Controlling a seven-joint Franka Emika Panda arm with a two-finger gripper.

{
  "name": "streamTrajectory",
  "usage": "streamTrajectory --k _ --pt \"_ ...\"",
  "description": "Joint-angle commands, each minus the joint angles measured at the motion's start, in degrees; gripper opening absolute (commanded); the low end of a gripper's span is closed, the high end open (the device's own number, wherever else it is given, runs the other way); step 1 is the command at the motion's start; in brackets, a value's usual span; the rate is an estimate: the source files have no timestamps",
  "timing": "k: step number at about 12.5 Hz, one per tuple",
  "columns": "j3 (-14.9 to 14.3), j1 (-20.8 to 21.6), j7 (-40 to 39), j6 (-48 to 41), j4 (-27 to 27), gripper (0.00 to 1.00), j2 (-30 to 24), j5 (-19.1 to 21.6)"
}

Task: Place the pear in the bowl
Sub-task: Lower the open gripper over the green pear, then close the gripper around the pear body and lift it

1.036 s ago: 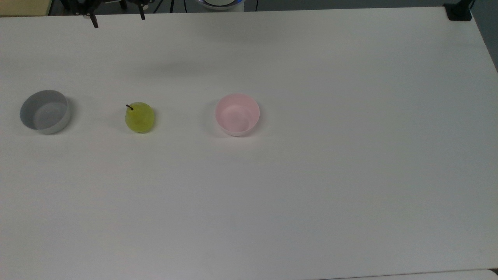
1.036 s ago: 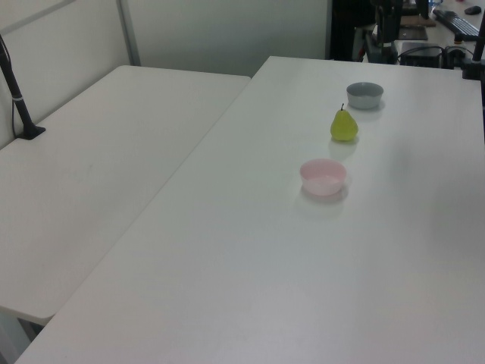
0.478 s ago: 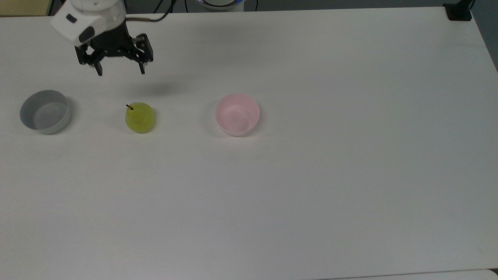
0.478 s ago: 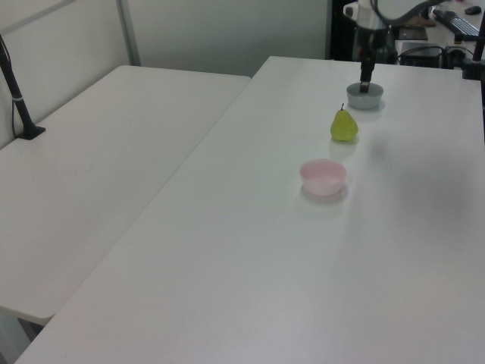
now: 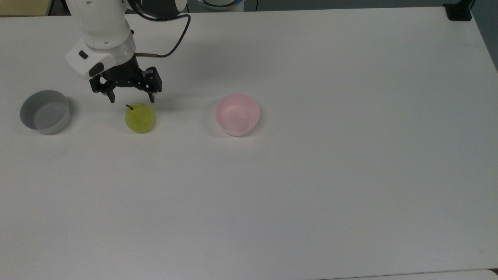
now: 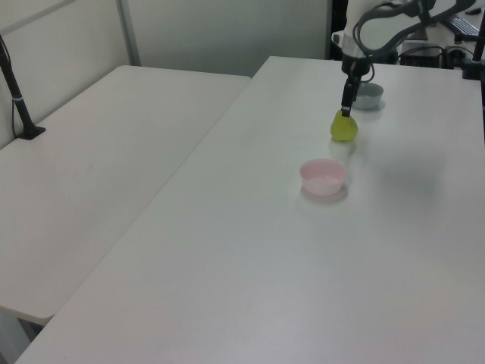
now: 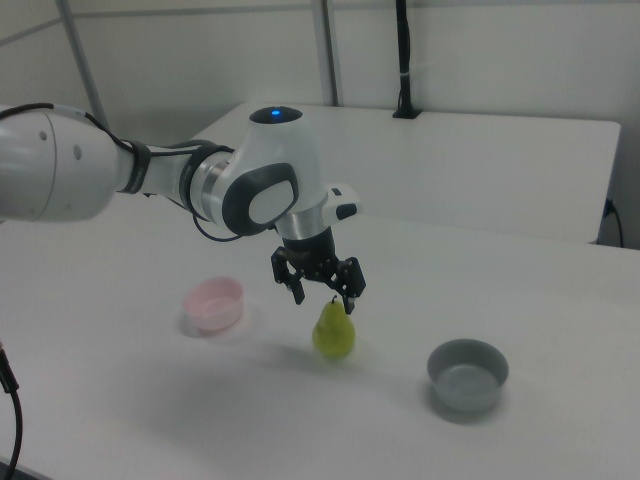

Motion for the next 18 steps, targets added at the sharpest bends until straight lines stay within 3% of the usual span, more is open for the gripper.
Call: streamTrajectory --k 1,6,8,9,12,14,18 --pt "-0.2 1.1 1.3 2.8 -0.4 1.00 1.9 0.8" --pt "-0.2 1.2 1.2 5.5 -0.4 1.00 4.6 0.5" --pt "-0.2 1.3 0.9 5.8 -0.5 0.80 5.6 0.1" --pt "-0.2 1.3 0.7 5.8 -0.5 0.56 5.7 0.1" --pt "-0.2 1.2 1.1 5.7 -0.4 0.08 5.5 0.1" --pt "-0.2 1.2 1.3 4.9 -0.1 0.03 4.3 0.1" --pt "0.2 1.4 1.8 -3.3 2.5 0.05 0.2 0.3"
